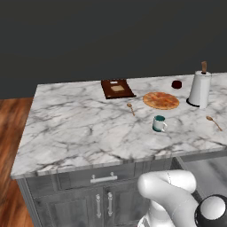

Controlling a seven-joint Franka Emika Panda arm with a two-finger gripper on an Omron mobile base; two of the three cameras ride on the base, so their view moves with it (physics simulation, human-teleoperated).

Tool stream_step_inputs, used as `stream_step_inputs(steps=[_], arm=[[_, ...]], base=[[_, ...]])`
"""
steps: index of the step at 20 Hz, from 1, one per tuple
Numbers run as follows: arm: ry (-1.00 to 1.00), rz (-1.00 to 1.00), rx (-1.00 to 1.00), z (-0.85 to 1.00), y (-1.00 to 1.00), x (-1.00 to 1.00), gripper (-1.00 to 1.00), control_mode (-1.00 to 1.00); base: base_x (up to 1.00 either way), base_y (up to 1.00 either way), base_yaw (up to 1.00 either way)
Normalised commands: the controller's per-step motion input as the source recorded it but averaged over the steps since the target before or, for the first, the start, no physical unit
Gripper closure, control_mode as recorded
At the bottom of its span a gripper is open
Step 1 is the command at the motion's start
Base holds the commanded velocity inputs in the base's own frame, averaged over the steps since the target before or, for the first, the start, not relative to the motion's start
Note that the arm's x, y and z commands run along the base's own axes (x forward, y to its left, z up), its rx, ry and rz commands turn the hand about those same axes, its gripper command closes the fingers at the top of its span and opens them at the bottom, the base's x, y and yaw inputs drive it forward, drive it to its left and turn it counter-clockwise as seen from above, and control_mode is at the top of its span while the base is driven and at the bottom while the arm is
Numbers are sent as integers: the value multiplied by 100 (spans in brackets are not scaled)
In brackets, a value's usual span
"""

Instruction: Take the pizza cutter from the drawer on the right and place it on the dining counter for cutting.

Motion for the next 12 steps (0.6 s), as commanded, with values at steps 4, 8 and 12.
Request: stream_step_inputs(steps=[4, 8, 12], arm=[[-8, 0, 0, 57, 35, 44, 100, -100], [-7, 0, 0, 41, 15, 67, 100, -100], [-7, 0, 0, 27, 5, 82, 100, -100]], base=[[0, 0, 0], [0, 0, 0], [0, 0, 0]])
